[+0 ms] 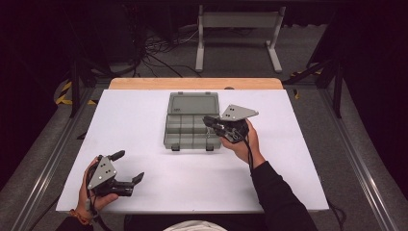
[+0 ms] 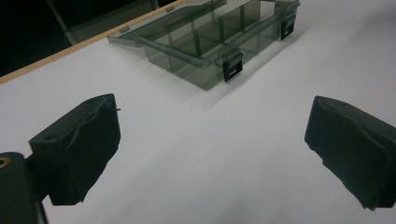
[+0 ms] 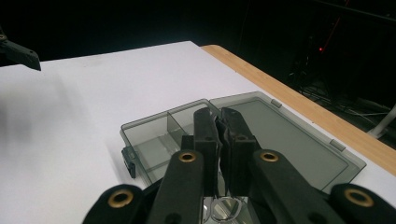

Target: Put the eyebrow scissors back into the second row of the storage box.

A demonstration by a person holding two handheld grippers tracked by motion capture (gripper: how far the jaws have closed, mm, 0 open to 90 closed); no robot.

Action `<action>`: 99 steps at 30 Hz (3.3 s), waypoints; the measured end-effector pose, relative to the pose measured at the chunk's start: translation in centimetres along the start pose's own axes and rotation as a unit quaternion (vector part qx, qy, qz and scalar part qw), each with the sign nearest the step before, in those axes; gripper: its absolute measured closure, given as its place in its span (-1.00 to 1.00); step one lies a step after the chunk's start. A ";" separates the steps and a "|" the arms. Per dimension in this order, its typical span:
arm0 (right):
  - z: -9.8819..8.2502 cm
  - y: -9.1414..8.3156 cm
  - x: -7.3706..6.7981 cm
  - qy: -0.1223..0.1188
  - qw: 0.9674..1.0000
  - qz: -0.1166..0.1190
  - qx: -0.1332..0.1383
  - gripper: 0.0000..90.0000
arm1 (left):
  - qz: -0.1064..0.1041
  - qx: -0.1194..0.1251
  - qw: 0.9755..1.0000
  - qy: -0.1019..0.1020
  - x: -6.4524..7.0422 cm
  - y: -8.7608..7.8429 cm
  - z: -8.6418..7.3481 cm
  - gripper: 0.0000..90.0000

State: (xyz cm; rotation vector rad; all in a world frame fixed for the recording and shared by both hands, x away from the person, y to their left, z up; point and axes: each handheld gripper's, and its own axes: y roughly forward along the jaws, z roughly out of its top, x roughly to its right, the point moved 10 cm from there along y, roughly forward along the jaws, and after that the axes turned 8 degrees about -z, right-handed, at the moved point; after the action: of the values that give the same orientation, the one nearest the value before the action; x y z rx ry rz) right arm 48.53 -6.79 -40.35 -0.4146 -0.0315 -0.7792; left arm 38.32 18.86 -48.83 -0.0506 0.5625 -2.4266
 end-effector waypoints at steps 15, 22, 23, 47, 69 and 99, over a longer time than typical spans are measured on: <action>-0.7 1.5 -0.8 -0.004 1.000 0.009 -0.014 0.92 | 0.000 -0.001 1.000 0.000 0.0 0.0 0.0 -0.90; -1.1 2.1 -1.3 -0.004 1.000 0.017 -0.021 0.92 | 0.001 -0.001 1.000 0.000 0.0 0.0 0.0 -0.90; -1.1 2.1 -1.3 -0.004 1.000 0.017 -0.021 0.92 | 0.001 -0.001 1.000 0.000 0.0 0.0 0.0 -0.90; -2.5 3.3 -2.9 -0.007 0.998 0.037 -0.043 0.92 | 0.000 -0.002 1.000 0.003 0.0 -0.1 0.0 -0.90; -2.2 2.9 -1.7 0.007 0.999 0.016 -0.028 0.94 | 0.001 -0.005 1.000 0.003 0.0 -0.1 -0.1 -0.90; -2.8 4.2 -0.3 0.006 0.999 -0.004 -0.047 0.94 | -0.004 -0.006 1.000 0.004 0.2 0.1 -0.1 -0.90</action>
State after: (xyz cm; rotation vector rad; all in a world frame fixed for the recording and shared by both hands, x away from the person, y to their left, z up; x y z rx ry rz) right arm 50.83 -5.03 -44.46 -0.4990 0.0149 -0.7937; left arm 38.22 18.77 -48.99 -0.0484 0.5805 -2.4322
